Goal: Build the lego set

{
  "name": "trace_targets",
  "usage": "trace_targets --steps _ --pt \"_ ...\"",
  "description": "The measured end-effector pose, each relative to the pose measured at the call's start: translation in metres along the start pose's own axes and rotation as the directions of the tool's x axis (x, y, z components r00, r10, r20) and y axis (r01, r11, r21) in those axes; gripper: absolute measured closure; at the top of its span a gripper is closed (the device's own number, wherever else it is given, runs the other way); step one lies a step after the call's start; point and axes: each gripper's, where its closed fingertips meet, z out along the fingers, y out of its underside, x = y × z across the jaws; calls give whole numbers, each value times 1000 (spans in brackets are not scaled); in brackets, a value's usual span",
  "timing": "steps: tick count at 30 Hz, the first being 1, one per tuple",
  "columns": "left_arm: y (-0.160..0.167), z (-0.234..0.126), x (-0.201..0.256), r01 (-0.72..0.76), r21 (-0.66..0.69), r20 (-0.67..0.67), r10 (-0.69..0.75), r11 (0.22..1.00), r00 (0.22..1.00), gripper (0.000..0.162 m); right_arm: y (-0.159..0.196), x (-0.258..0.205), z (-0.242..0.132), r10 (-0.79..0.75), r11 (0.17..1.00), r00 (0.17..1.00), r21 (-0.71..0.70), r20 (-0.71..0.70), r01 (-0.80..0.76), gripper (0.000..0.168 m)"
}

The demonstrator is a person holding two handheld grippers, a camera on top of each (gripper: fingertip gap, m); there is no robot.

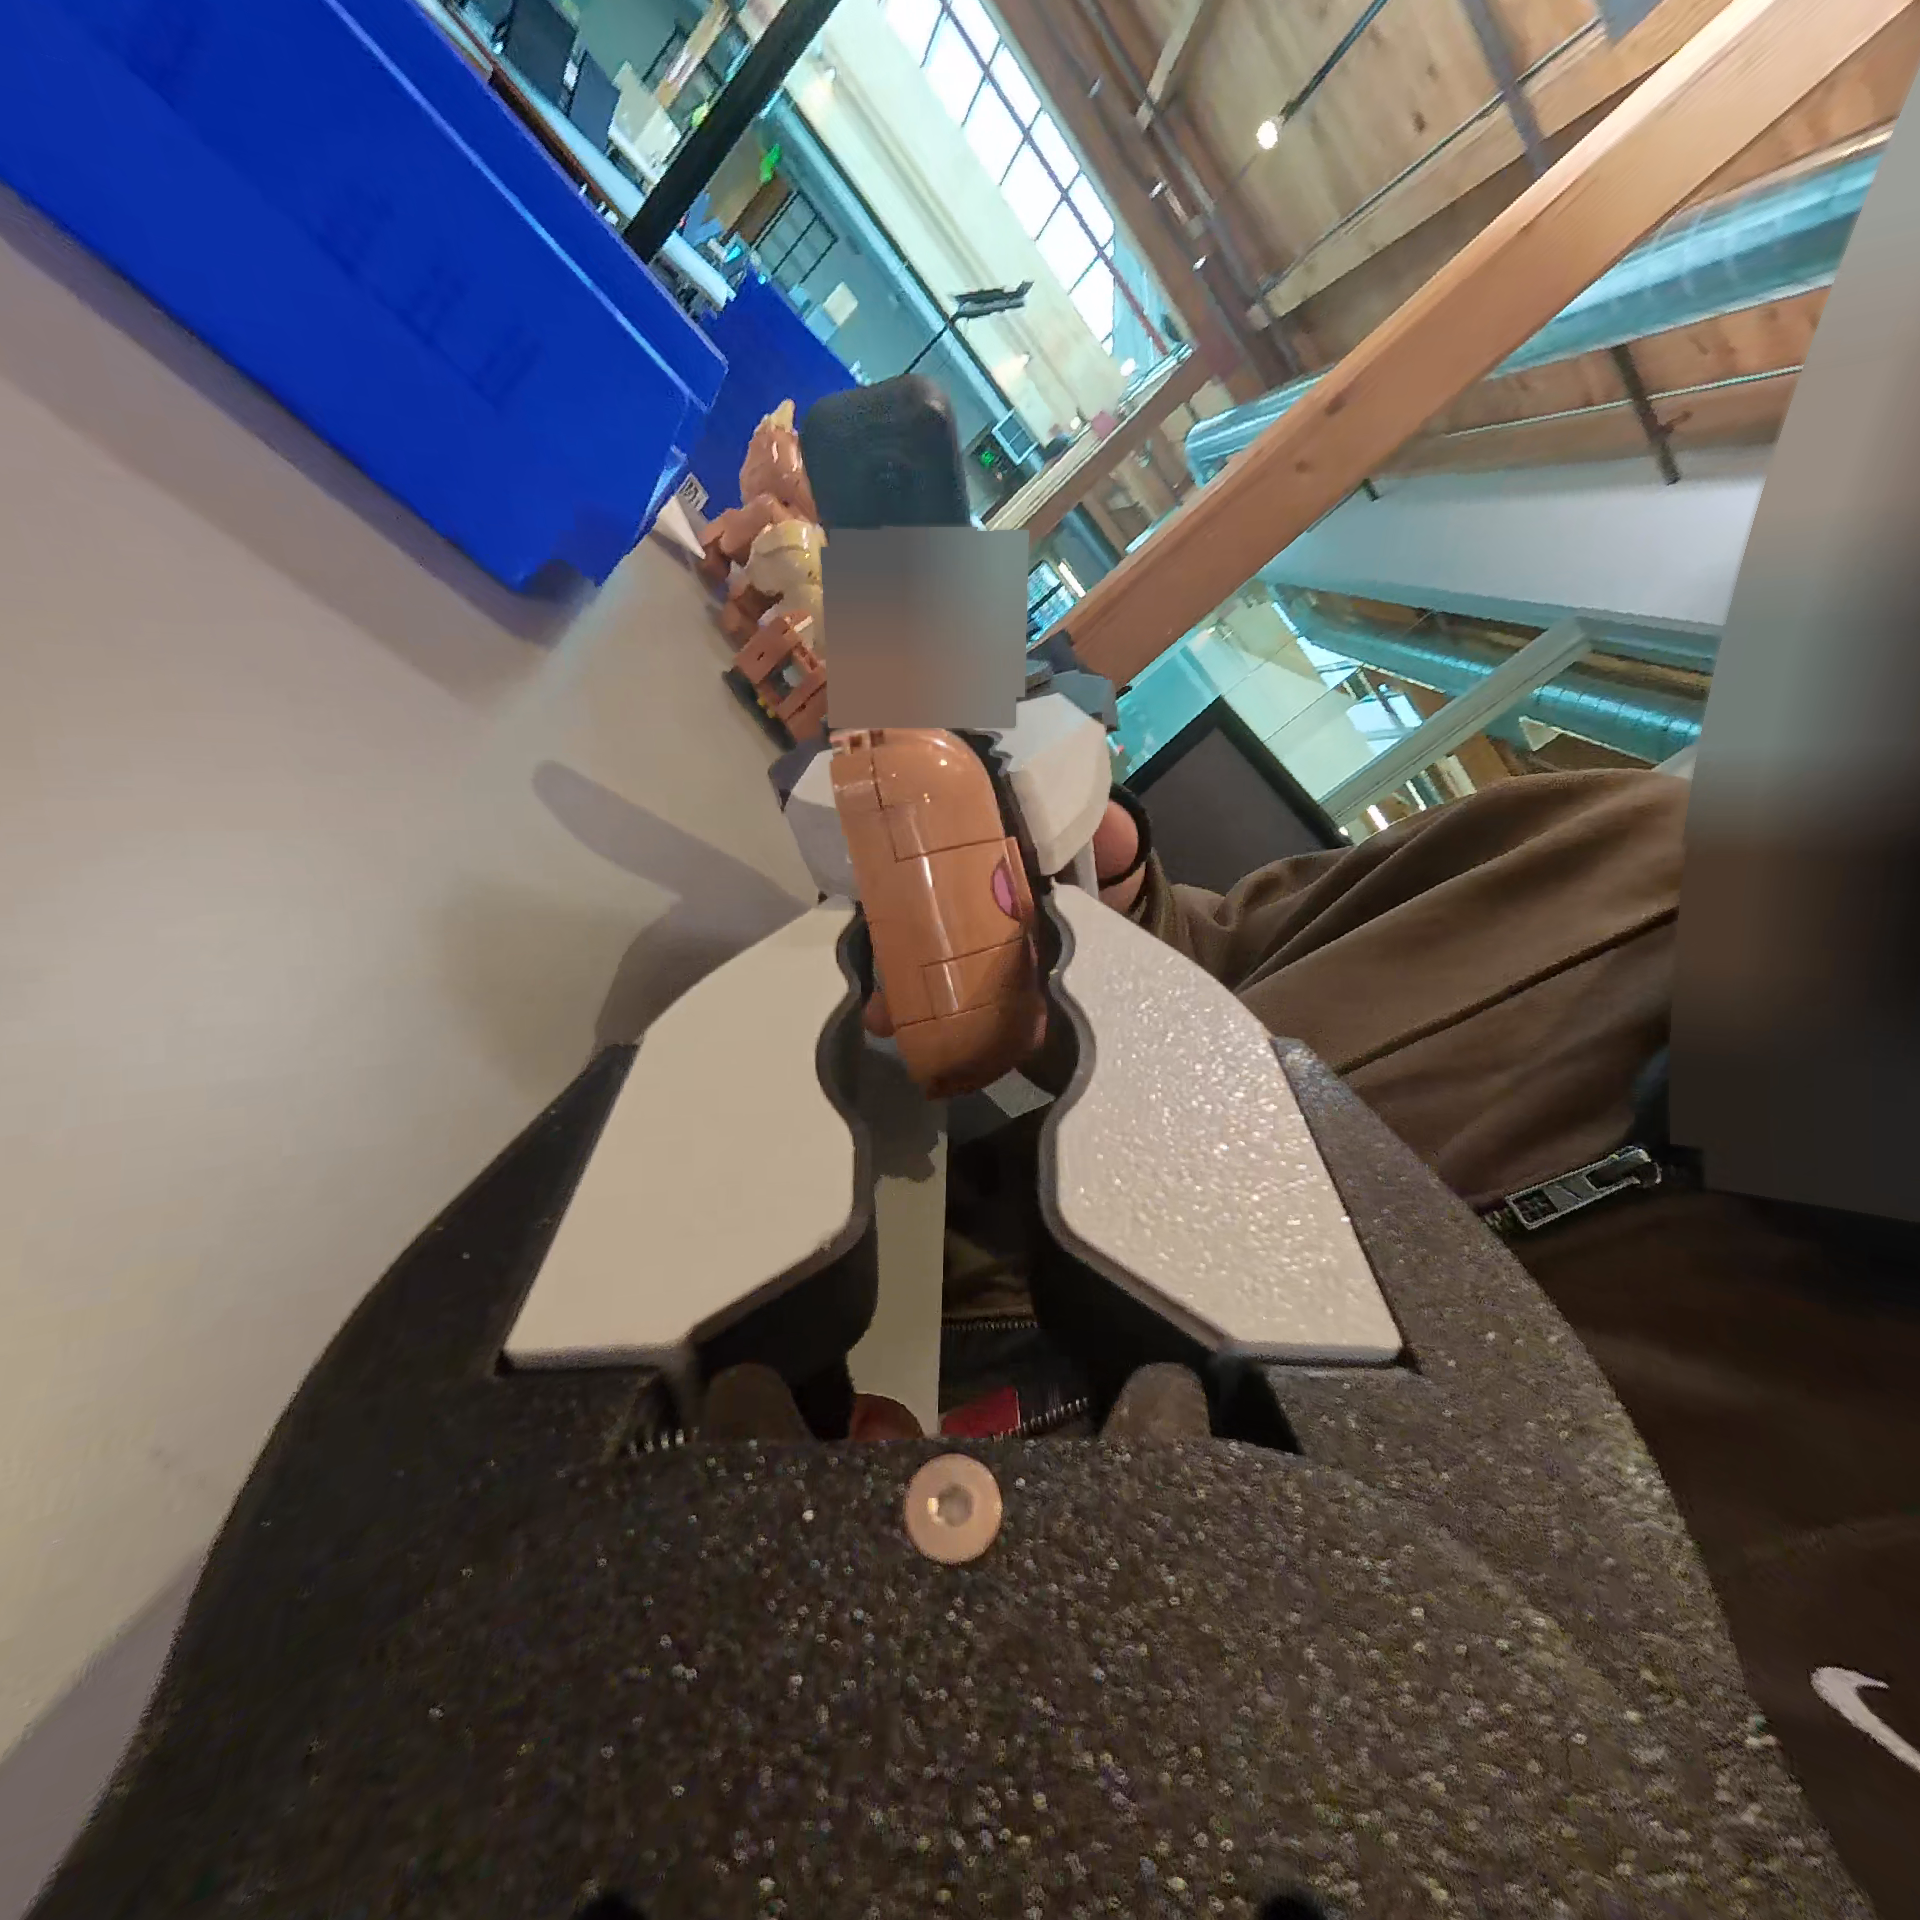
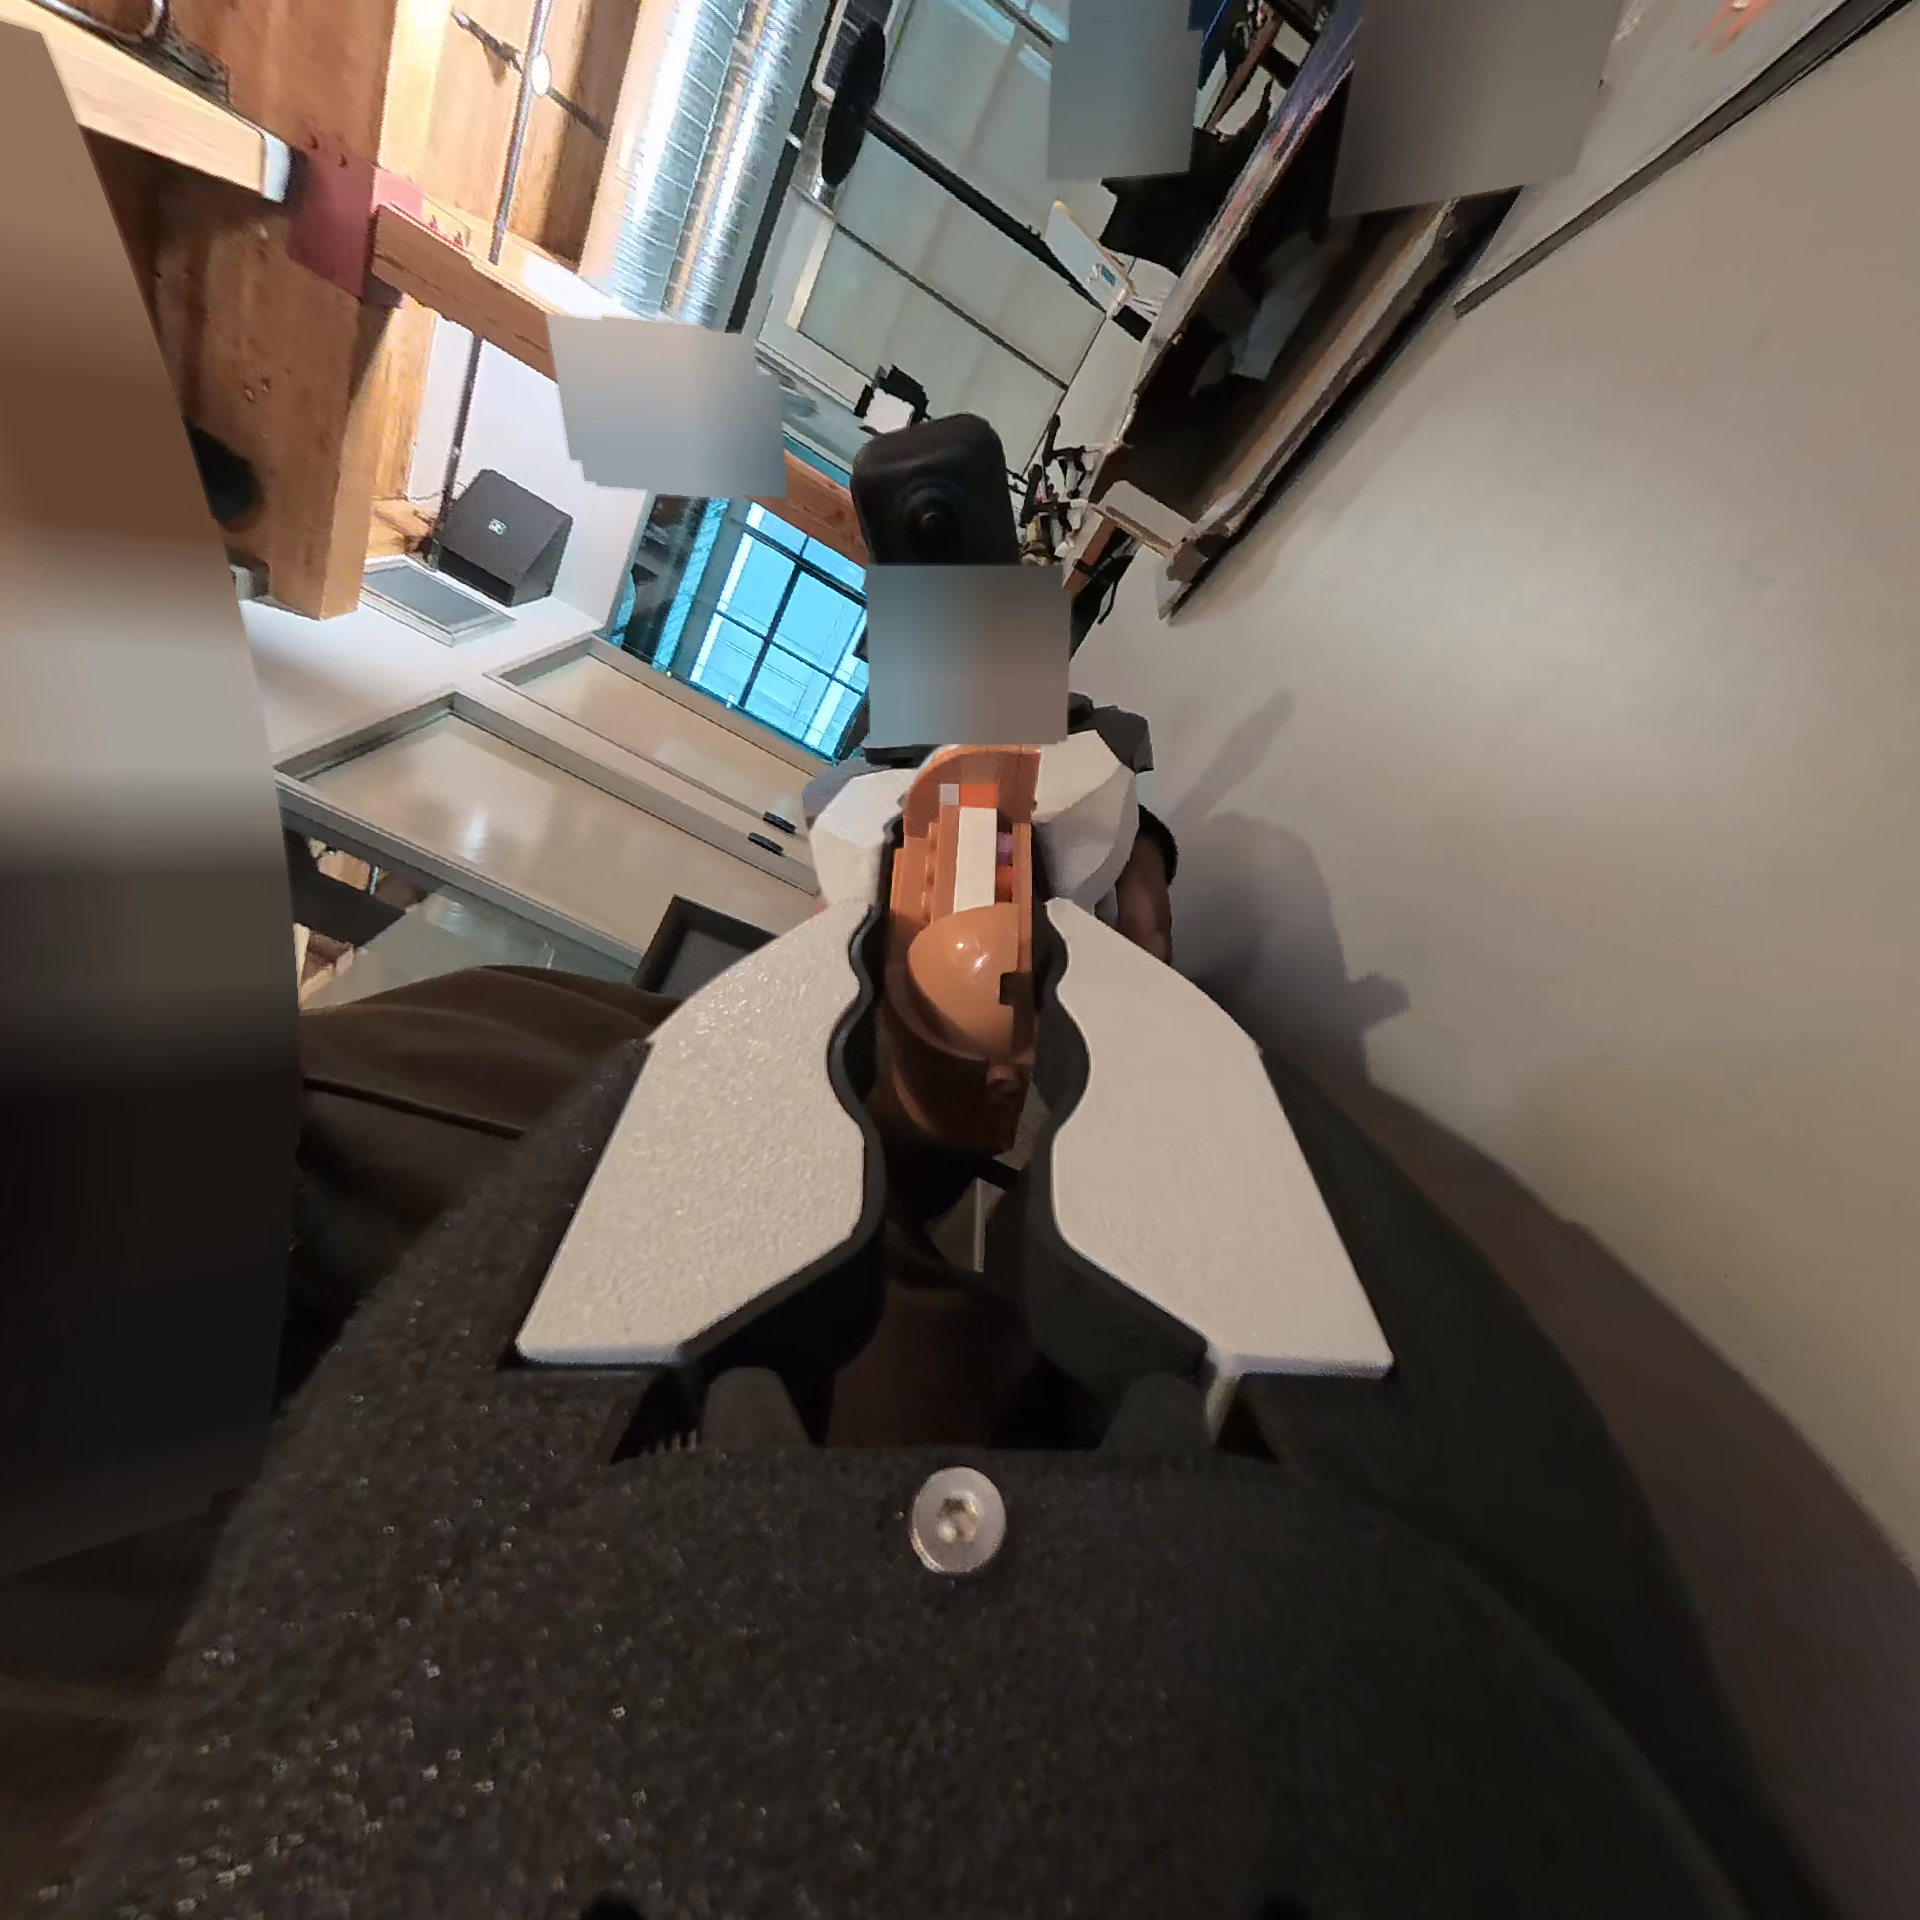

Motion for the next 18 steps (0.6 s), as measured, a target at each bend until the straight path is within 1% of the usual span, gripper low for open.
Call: trace_targets --steps 5,13,18 --pt "3 0 -3 20 -27 37 -19 999 999 133 1 2 0 -50 998 998 -26 -34 50 142" --pt "2 0 -1 -29 50 42 27 998 999 137 -1 2 1 -118 993 991 -30 -56 117 139" --pt "-1 -1 6 -51 96 10 50 994 999 137 -7 -7 1 -129 991 992 19 -8 129 139"
